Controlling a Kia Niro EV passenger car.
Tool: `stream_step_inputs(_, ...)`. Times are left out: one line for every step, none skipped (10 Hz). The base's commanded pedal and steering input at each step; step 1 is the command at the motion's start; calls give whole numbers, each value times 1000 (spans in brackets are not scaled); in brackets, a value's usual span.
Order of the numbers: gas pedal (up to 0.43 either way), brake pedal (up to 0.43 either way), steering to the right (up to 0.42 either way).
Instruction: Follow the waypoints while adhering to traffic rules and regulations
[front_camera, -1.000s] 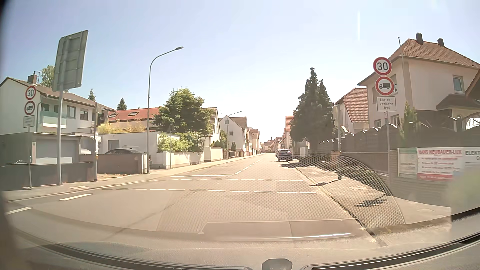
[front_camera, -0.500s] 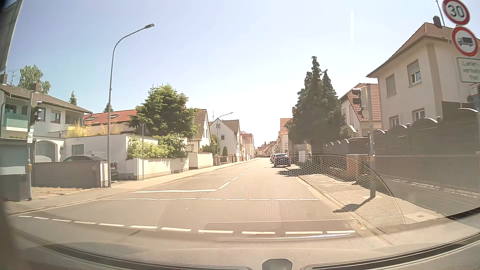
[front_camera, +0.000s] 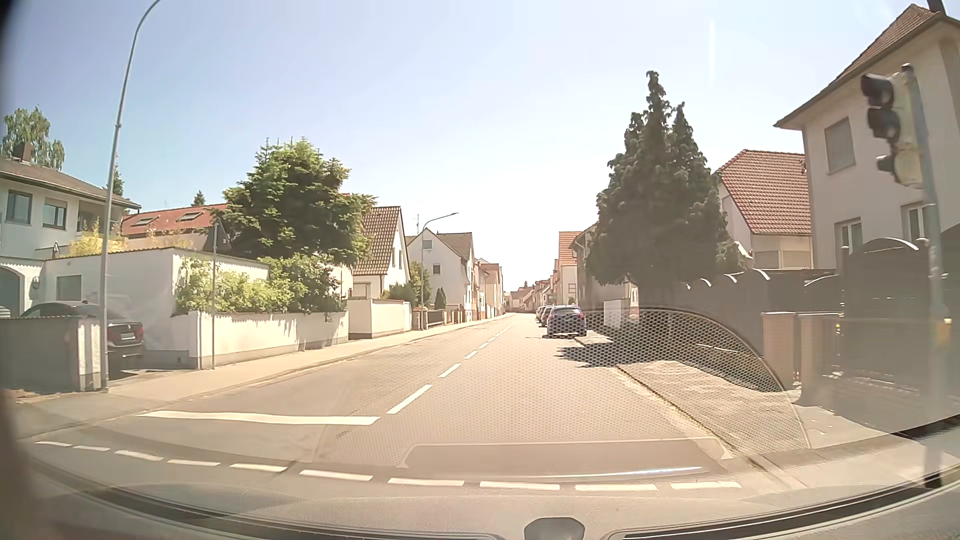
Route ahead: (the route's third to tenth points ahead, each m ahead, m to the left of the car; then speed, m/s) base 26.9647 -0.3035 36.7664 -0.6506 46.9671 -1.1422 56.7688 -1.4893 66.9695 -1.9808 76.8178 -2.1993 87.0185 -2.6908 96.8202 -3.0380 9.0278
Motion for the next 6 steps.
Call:
stream_step_inputs(0, 24, -3)
stream_step_inputs(0, 24, -3)
stream_step_inputs(0, 24, -4)
stream_step_inputs(0, 24, -5)
stream_step_inputs(0, 24, -6)
stream_step_inputs(0, 24, -6)
